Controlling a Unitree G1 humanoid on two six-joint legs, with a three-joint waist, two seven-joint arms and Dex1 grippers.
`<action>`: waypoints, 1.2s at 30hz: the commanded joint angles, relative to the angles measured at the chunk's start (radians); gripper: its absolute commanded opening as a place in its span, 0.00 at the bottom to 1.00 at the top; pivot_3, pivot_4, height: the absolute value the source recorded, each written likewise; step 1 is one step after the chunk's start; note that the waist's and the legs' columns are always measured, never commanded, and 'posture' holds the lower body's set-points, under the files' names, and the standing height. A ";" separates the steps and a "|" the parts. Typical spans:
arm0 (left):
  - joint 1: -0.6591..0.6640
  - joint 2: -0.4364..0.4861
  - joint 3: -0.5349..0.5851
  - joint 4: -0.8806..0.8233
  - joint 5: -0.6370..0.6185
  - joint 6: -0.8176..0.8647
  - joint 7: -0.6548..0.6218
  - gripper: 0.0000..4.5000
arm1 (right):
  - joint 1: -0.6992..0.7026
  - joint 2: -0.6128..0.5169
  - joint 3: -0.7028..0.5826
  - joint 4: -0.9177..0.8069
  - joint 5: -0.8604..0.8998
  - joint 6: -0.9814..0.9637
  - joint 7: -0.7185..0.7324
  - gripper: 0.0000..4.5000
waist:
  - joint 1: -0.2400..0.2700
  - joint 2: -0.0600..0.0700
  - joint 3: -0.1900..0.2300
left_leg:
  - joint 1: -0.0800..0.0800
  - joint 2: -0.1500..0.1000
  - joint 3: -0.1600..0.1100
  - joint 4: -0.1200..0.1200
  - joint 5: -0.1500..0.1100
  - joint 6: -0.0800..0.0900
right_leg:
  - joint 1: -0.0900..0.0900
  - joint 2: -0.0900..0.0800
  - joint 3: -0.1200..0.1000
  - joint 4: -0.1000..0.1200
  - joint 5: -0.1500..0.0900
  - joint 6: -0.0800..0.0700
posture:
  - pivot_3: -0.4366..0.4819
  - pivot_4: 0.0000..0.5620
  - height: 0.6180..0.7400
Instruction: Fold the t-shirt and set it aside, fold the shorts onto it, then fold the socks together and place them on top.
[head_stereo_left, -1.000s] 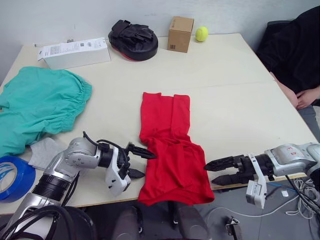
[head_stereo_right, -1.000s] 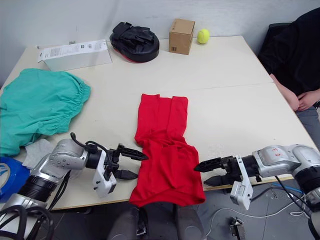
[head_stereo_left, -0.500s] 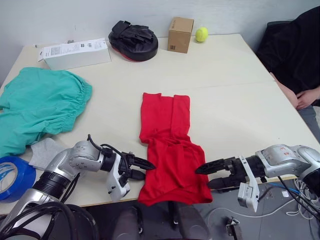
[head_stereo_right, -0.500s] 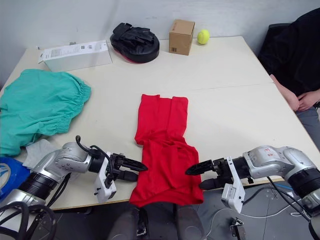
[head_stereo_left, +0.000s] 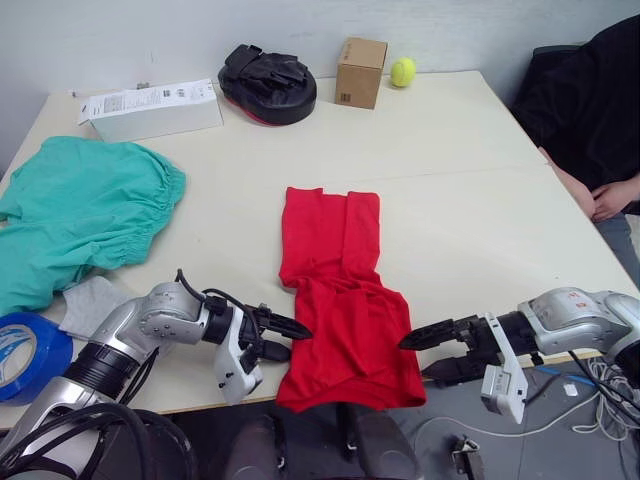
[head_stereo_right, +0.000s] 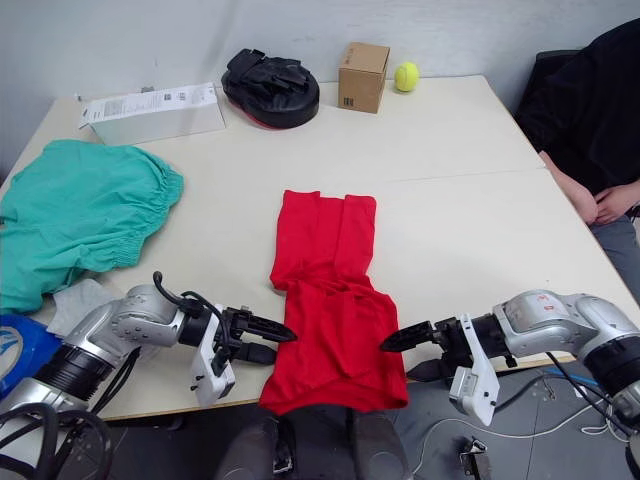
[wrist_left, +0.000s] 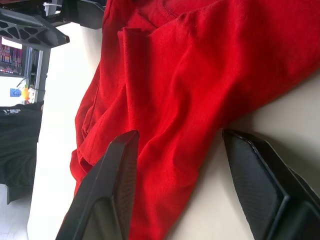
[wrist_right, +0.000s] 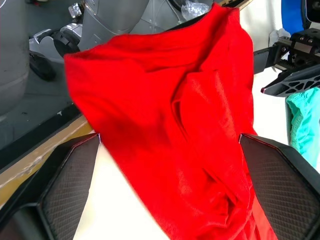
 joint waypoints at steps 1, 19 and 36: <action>0.015 0.012 -0.034 -0.029 -0.024 0.024 -0.015 0.42 | 0.002 0.029 -0.010 -0.006 -0.001 0.003 0.010 1.00 | 0.000 0.000 0.000 | 0.000 0.000 0.000 0.000 0.000 0.000 | 0.000 0.000 0.000 0.000 0.000 0.000 | 0.48 0.27 1.00; 0.056 0.022 -0.027 -0.078 -0.063 0.117 -0.021 0.00 | 0.020 0.032 0.008 -0.031 0.104 0.077 0.074 0.01 | 0.001 0.000 0.000 | 0.000 0.000 -0.001 0.000 0.000 0.000 | 0.000 0.000 -0.001 -0.001 0.000 0.000 | 0.48 0.27 1.00; 0.362 0.246 0.143 -0.508 -0.432 0.705 -0.196 0.00 | 0.101 -0.102 0.030 -0.342 0.644 0.447 0.478 0.01 | 0.002 0.000 0.000 | -0.001 0.001 -0.006 -0.002 -0.001 0.000 | 0.001 -0.002 -0.004 -0.002 -0.001 -0.002 | 0.48 0.27 1.00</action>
